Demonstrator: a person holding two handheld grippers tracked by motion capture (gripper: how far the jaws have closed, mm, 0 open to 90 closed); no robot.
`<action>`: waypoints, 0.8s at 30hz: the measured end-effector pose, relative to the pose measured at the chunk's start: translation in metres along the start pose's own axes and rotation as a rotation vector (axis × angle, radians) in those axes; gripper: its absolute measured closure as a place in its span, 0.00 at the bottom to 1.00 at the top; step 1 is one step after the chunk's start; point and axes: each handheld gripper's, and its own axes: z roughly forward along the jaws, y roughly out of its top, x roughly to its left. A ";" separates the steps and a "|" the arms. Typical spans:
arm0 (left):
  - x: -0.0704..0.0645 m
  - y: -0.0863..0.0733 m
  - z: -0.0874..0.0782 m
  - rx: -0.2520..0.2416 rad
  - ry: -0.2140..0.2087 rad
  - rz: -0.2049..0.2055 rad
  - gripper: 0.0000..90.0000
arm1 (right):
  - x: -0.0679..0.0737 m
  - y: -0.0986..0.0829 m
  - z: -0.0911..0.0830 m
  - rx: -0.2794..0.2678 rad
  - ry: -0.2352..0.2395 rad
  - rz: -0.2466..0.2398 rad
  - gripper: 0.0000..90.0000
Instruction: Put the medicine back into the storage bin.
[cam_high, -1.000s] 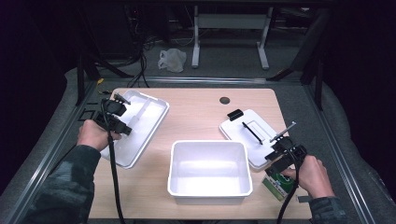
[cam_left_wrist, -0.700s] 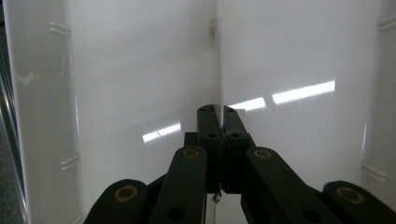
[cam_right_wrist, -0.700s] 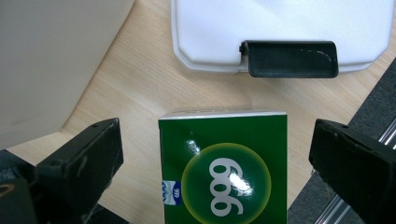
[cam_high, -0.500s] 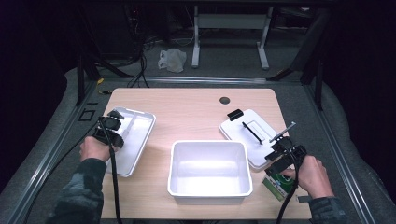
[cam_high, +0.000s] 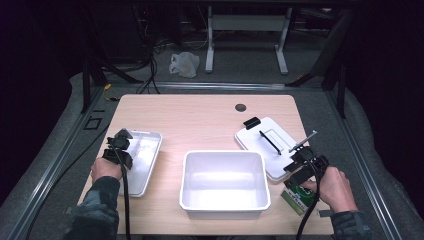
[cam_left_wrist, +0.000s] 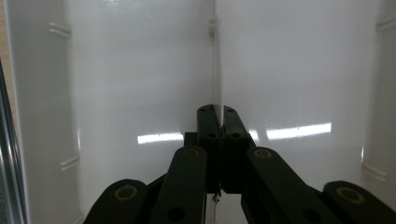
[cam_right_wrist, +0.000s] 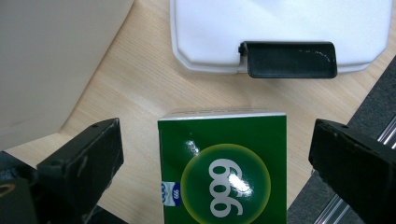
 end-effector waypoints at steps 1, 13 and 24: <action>-0.001 -0.001 0.004 0.006 0.009 -0.003 0.99 | 0.000 0.000 0.001 0.001 0.007 -0.001 0.03; -0.010 -0.007 0.025 0.019 0.047 -0.016 0.99 | 0.000 0.000 0.002 0.009 0.011 -0.008 0.03; -0.008 -0.009 0.015 -0.003 0.039 0.024 0.58 | -0.001 -0.001 0.002 0.005 0.007 -0.003 0.03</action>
